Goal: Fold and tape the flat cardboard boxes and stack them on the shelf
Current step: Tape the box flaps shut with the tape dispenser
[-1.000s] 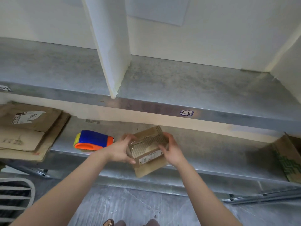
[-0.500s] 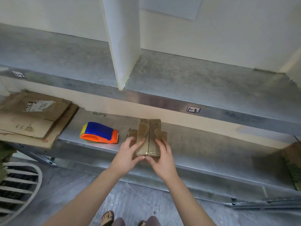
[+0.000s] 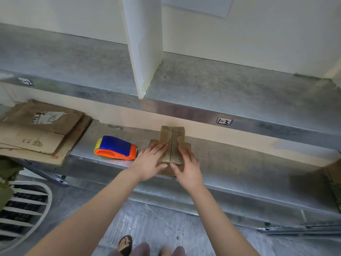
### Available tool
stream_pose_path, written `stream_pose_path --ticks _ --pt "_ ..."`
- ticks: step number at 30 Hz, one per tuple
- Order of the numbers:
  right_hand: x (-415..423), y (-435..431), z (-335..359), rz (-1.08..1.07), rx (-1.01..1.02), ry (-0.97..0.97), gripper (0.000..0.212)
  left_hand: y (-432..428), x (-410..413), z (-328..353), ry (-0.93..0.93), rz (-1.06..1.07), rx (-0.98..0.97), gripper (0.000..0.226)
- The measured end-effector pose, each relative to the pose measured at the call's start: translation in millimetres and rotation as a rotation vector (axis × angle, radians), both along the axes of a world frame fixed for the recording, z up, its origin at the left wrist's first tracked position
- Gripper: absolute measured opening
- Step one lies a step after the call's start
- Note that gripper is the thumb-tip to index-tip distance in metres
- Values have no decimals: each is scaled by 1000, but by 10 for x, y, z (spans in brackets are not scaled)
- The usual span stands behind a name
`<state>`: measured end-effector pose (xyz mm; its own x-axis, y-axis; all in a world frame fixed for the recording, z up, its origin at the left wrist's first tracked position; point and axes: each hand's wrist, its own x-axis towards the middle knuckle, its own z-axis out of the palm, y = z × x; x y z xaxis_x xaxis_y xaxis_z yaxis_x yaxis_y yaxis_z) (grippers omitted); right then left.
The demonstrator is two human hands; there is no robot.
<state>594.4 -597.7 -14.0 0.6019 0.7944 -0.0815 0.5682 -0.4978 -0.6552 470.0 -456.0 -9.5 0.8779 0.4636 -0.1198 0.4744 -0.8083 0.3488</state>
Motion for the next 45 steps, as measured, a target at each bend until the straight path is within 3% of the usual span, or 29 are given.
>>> stream_pose_path --ticks 4,8,15,20,24,28,35,45 --pt "-124 -176 141 -36 109 -196 53 151 -300 132 -111 -65 144 67" --pt "-444 -31 293 55 119 -363 45 459 -696 233 -65 -116 288 57" --pt "-1138 785 249 188 72 -350 48 959 -1174 332 -52 -123 293 55" --pt "-1282 1114 -100 178 -72 -290 53 1327 -1352 178 29 -158 299 75" --pt "-1294 1177 -378 134 -169 -211 59 1561 -1309 59 85 -139 250 81" --pt "-1284 1182 -544 81 -255 -161 63 1724 -1216 -1 71 -137 170 64" --pt "-1235 1185 -597 -3 -251 -136 63 1899 -1075 -35 137 -155 -77 62" --pt "-1191 1188 -595 5 -270 -158 64 1805 -1224 0 -9 -136 -117 61"
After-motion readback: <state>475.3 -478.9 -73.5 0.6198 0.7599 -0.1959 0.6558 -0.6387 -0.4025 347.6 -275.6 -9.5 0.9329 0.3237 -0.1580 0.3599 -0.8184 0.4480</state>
